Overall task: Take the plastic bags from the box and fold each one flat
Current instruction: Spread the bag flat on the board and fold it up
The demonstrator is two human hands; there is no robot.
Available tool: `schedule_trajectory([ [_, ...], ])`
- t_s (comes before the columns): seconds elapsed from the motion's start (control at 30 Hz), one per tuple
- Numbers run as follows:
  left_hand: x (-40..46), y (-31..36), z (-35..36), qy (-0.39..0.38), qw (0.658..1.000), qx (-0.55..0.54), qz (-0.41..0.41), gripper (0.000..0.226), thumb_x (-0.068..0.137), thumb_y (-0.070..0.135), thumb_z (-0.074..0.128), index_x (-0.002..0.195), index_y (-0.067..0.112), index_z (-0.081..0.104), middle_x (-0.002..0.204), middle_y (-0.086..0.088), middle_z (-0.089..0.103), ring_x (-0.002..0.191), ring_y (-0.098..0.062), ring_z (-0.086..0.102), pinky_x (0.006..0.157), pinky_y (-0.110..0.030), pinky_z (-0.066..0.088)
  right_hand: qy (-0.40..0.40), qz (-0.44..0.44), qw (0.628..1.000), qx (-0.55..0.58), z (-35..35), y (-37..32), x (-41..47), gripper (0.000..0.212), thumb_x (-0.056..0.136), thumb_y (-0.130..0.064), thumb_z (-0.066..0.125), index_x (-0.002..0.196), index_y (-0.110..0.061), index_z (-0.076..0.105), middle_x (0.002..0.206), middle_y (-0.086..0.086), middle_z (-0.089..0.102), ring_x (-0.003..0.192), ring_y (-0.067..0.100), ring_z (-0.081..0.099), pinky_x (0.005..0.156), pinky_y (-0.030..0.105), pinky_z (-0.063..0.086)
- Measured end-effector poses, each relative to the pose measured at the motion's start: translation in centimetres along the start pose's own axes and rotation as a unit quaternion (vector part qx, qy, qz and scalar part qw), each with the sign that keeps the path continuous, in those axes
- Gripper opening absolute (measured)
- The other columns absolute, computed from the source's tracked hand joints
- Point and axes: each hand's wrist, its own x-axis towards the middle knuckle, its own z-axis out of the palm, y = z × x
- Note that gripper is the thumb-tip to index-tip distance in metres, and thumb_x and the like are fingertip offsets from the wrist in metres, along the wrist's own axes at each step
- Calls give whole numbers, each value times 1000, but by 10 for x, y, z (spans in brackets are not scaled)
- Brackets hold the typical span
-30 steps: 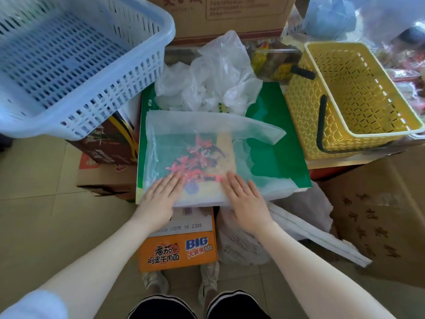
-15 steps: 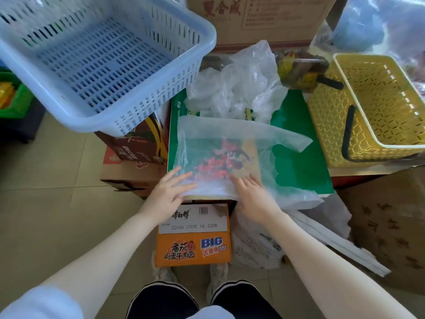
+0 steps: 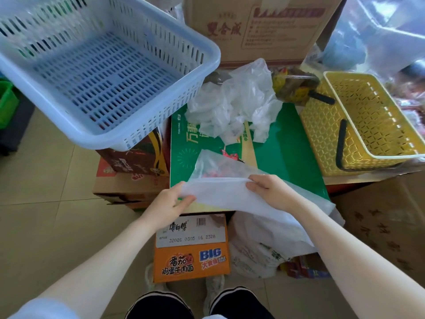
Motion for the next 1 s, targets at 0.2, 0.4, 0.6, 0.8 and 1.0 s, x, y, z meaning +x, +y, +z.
schedule_trajectory([
  [0.2, 23, 3, 4, 89, 996, 20, 21, 22, 96, 25, 42, 74, 28, 38, 56, -6, 46, 52, -29, 50, 50, -31, 28, 17, 35, 995, -95, 0, 11, 24, 37, 99, -26, 39, 62, -22, 39, 80, 5, 47, 78, 25, 47, 66, 34, 35],
  [0.4, 42, -3, 15, 77, 993, 85, -29, 17, 96, 28, 42, 87, 15, 40, 54, -5, 45, 49, -22, 46, 48, -34, 28, 58, 84, 984, -147, 18, 24, 50, 25, 98, -27, 38, 78, -15, 47, 94, 10, 54, 92, 31, 55, 67, 34, 40],
  [0.6, 60, -3, 23, 100, 962, 252, -38, 25, 98, 24, 37, 92, 4, 50, 64, -10, 51, 57, -32, 51, 47, -31, 25, 107, 152, 968, -171, 26, 48, 60, 23, 96, -27, 39, 96, -10, 54, 97, 14, 60, 86, 34, 56, 61, 33, 38],
  [0.8, 47, -3, 7, 89, 927, 344, -118, 23, 96, 25, 42, 109, 6, 46, 71, -7, 54, 58, -27, 50, 42, -26, 27, 173, 37, 961, -211, 40, 42, 68, 23, 92, -25, 52, 95, -3, 61, 98, 18, 56, 84, 35, 53, 60, 32, 31],
  [1.0, 58, -2, 23, 116, 898, 412, 103, 44, 79, 11, 35, 116, -1, 56, 133, -23, 48, 122, -37, 46, 105, -48, 32, 194, -16, 943, -271, 44, 36, 82, 21, 81, -26, 64, 76, -5, 62, 82, 18, 58, 72, 35, 56, 59, 35, 38],
])
